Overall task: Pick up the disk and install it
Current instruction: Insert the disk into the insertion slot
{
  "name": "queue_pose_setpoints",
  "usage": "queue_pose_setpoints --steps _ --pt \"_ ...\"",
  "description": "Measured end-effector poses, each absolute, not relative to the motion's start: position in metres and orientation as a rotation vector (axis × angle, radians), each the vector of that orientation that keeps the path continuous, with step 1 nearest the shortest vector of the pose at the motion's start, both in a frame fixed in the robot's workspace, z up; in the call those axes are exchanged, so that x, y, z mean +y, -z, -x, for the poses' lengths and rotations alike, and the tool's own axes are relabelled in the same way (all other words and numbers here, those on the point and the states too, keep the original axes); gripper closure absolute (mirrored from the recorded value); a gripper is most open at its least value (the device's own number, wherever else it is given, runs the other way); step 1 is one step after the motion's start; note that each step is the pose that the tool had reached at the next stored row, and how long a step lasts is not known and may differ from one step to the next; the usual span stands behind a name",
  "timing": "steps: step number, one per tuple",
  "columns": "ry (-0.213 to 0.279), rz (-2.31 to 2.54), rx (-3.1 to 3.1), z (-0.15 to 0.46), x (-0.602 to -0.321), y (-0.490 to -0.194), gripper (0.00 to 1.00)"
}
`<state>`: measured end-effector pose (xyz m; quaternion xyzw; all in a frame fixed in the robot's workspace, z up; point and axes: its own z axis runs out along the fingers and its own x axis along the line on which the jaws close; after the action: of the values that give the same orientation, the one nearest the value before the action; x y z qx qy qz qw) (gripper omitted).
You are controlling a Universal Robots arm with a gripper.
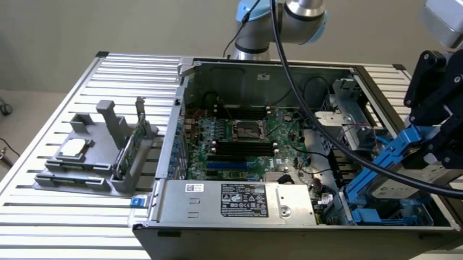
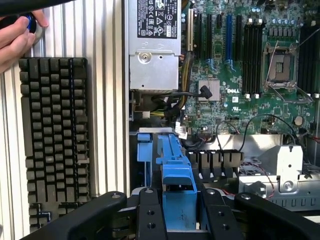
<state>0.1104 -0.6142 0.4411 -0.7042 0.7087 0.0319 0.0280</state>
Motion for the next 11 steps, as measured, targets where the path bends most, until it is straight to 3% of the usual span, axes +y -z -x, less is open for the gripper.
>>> queue_pose_setpoints --steps 11 --pt "-0.113 2.176 2.174 -0.1110 -0.6171 -0.4343 0.67"
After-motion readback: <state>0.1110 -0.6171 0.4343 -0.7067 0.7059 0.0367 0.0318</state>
